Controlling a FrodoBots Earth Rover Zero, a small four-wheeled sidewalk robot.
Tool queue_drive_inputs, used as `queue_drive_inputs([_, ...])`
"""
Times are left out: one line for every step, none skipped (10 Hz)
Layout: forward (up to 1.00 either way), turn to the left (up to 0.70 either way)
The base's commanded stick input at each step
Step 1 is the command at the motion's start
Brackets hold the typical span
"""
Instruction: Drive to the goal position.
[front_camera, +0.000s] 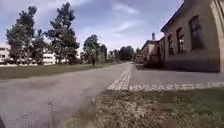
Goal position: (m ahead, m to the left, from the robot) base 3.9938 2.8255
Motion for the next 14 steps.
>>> queue_drive_inputs([0.0,-0.7])
queue_drive_inputs([0.0,-0.7])
queue_drive_inputs([0.0,-0.7])
queue_drive_inputs([0.0,-0.7])
queue_drive_inputs([0.0,-0.7])
queue_drive_inputs([0.0,-0.7])
queue_drive_inputs([0.0,-0.7])
queue_drive_inputs([0.0,-0.7])
queue_drive_inputs([0.0,-0.7])
queue_drive_inputs([0.0,-0.7])
queue_drive_inputs([0.0,-0.7])
queue_drive_inputs([0.0,-0.7])
queue_drive_inputs([0.0,-0.7])
queue_drive_inputs([0.0,-0.7])
